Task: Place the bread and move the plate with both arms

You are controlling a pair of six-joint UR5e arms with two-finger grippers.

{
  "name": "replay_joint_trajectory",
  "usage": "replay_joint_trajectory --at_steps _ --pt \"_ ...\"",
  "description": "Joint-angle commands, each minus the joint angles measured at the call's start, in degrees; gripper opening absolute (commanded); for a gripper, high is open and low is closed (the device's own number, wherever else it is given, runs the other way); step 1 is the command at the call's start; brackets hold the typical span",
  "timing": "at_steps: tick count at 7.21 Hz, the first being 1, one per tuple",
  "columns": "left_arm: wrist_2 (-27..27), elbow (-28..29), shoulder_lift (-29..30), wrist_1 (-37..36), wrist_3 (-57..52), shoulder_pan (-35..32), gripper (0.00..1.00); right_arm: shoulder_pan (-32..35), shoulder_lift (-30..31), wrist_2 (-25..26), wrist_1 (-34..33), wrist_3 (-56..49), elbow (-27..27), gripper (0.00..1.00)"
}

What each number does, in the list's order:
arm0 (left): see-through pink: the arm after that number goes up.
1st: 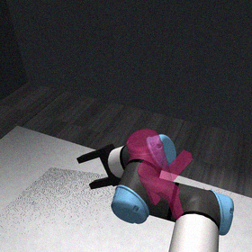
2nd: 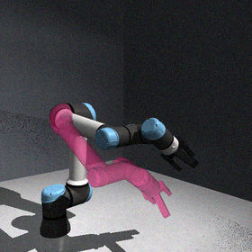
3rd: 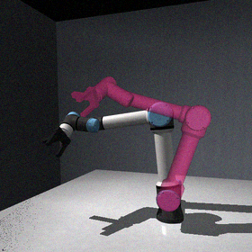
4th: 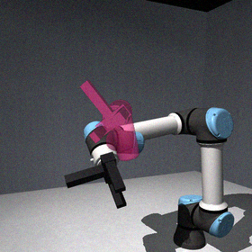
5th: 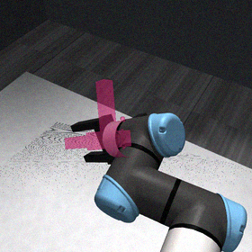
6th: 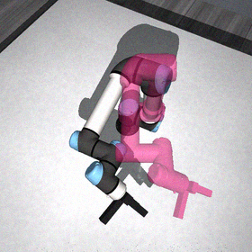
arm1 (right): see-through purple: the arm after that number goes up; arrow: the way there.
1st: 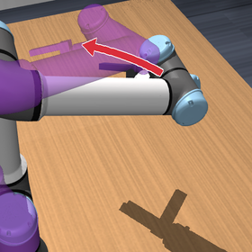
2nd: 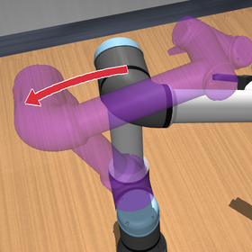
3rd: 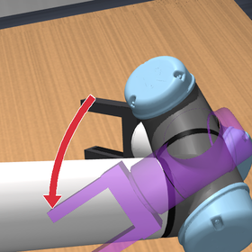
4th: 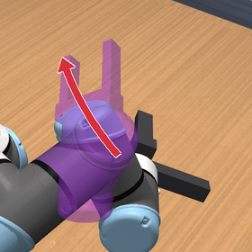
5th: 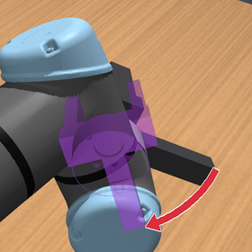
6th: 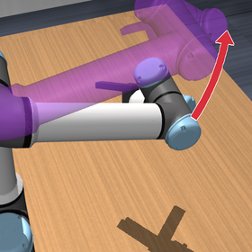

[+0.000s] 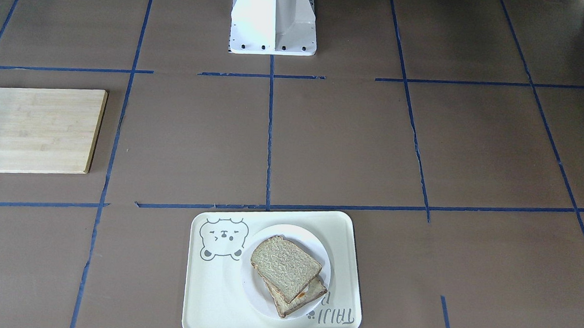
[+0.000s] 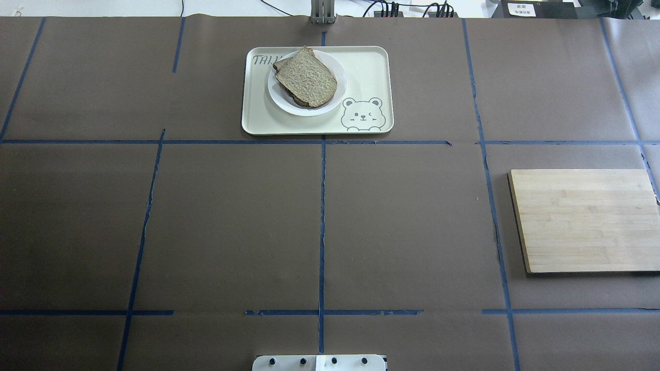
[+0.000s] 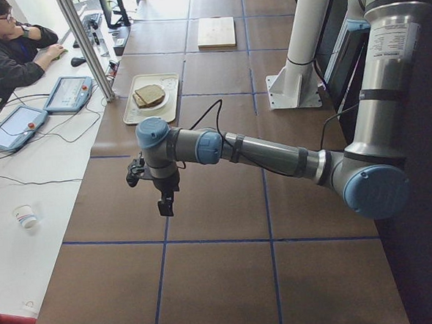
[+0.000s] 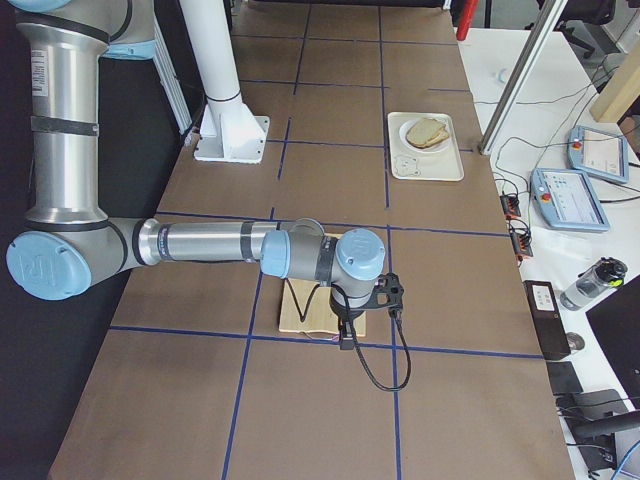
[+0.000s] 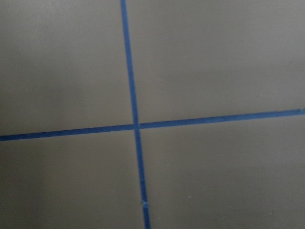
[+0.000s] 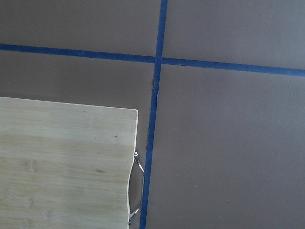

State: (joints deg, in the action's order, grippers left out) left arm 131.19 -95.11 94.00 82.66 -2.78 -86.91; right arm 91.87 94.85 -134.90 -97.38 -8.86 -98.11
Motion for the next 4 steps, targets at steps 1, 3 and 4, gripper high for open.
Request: replay_joint_trajectory --at_steps 1,3,4 --pt "4.2 1.1 -5.3 0.5 -6.1 -2.2 1.0 0.1 0.4 -0.3 1.1 1.8 -0.4 1.0" --pt "7.1 1.1 -7.2 1.2 -5.6 -2.7 1.0 0.1 0.3 -0.3 1.1 3.0 -0.7 1.0" --pt "7.1 1.8 -7.5 1.2 -5.0 -2.7 1.0 0.1 0.3 -0.3 1.1 3.0 -0.6 1.0"
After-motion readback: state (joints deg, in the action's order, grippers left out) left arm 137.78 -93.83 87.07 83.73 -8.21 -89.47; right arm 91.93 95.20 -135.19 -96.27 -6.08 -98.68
